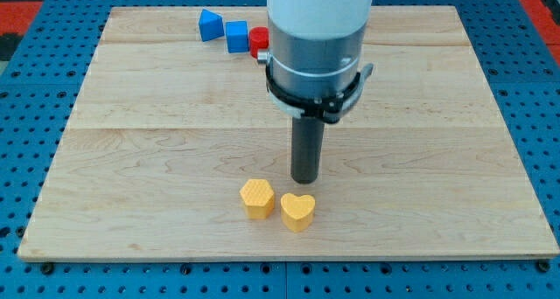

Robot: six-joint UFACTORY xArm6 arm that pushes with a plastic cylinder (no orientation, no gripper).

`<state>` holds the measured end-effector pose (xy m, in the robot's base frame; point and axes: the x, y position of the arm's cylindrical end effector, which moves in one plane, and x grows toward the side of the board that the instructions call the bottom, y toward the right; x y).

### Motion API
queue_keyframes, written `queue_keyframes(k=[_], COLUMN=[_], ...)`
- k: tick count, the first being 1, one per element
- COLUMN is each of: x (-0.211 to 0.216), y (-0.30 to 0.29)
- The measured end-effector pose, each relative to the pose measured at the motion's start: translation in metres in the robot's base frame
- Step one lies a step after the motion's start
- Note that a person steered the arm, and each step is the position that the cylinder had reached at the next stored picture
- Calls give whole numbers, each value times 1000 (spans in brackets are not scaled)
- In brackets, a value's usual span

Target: Place the red star at the top center of the board

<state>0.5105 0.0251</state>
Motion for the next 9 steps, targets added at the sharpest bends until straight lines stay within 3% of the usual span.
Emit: queue_keyframes(k=[6, 9], x=[-102, -114], y=[-3, 28])
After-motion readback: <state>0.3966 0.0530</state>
